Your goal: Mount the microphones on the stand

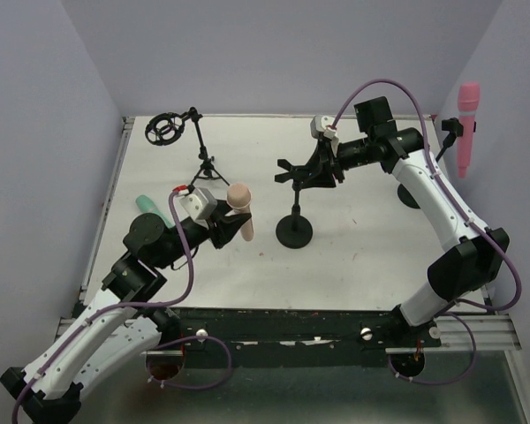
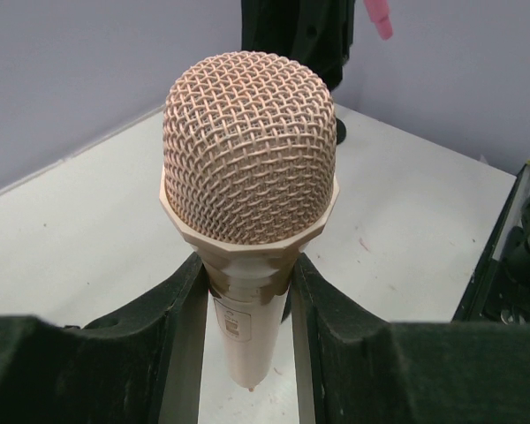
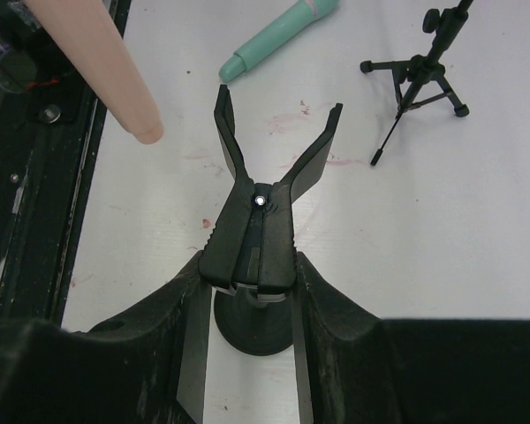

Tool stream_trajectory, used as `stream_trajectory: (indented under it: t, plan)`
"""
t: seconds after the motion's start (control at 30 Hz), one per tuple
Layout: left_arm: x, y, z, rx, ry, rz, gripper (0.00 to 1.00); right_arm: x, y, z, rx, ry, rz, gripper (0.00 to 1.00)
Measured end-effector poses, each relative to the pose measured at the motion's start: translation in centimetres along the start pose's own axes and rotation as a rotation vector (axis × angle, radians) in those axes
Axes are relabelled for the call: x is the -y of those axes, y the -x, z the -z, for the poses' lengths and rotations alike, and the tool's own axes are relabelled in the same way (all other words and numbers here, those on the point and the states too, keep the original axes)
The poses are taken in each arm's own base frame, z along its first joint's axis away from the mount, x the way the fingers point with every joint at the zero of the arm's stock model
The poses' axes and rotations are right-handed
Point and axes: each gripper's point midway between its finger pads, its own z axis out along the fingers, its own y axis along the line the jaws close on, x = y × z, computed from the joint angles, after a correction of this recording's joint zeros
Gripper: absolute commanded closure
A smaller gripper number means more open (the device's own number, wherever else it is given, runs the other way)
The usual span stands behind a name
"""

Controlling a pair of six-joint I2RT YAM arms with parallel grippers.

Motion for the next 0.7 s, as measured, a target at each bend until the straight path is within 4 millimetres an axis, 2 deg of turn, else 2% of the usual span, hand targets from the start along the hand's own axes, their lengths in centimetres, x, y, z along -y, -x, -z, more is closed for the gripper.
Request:
stream_trajectory:
  t: [0.23, 0.5, 0.7]
  plan:
    - [-2.3, 3.1, -3.9, 0.000, 0.063, -0.059, 0.97, -0.2, 0.0, 0.1, 0.001, -0.002, 0.011, 0.85]
    - [-3.8, 4.0, -8.1, -0.013, 0.073, -0.091, 0.97, -0.4, 0.0, 0.2, 0.001, -0.002, 0.020, 0.85]
    - [-3.8, 4.4, -9.9, -0.001, 0.045, -0.094, 0.98, -0.6, 0.0, 0.2, 0.001, -0.002, 0.029, 0.85]
